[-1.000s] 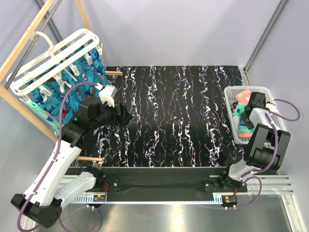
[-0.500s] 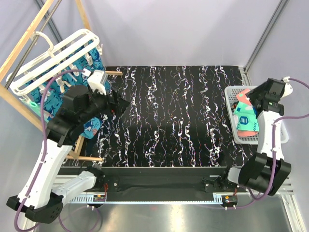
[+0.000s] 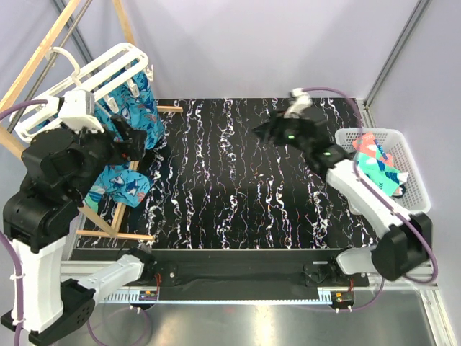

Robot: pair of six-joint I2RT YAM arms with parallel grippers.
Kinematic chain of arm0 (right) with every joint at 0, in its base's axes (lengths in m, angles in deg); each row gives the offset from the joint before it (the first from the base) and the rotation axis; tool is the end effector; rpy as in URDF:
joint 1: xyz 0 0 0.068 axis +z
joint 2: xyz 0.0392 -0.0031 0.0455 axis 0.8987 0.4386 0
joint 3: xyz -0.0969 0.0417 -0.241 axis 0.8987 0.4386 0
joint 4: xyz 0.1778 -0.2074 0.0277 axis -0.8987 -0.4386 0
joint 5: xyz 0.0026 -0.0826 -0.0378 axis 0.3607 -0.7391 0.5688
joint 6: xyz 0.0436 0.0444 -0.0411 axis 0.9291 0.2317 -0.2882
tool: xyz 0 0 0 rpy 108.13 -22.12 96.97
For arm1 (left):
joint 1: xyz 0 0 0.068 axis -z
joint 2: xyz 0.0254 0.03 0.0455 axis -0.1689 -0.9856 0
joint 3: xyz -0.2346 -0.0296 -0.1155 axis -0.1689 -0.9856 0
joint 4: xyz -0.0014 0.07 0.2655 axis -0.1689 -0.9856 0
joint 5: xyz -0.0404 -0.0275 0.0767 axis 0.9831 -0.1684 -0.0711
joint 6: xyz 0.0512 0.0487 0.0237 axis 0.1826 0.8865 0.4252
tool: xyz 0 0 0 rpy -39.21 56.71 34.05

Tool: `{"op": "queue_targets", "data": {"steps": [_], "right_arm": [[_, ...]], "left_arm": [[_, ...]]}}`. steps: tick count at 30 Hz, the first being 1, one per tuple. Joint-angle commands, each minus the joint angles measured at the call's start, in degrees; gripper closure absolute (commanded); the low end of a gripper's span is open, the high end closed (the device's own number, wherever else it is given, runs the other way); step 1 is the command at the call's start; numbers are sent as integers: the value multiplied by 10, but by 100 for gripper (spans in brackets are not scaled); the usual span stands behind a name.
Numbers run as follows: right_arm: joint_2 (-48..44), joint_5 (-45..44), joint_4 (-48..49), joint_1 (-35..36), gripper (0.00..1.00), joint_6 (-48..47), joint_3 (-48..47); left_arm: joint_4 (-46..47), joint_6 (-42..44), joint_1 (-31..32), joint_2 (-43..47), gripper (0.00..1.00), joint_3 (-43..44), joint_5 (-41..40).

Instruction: Remove the socks clipped to the hanger

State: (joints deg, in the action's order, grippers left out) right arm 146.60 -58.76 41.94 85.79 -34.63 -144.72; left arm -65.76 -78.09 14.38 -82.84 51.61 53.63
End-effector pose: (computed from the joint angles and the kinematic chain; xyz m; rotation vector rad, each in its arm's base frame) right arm 0.3206 0.1408 0.3421 -0.0833 1.8961 0.7369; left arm 0.1295 -0.0447 0.5315 -0.0032 1.7716 -0.3262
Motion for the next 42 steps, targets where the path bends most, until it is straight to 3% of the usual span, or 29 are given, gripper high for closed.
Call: {"op": "queue_targets", "data": {"steps": [1,7,12,23,28,34,42], "right_arm": [[62,26,116,96,34,-44,-42],[171,101,213,203,38,-97,-120],[295,141,260,293,38,-143,-226],[531,213,286,367,41,-121,-494],[606,214,357,390,43,-100,-543],[689,207,358,422,45,-113,-656],[765,195,352,446,45,-140,-728]], "left_arm": [[-56,-17,-2,5,17,21,-80],[-94,-46,-2,22,21,12,-174],[-98,-50,-2,27,26,29,-184],[-112,-42,-3,29,25,61,-140],[-122,-43,-3,25,25,74,-109],[-126,-37,-2,31,25,72,-101],[-99,-33,-3,64,25,40,-87]]}}
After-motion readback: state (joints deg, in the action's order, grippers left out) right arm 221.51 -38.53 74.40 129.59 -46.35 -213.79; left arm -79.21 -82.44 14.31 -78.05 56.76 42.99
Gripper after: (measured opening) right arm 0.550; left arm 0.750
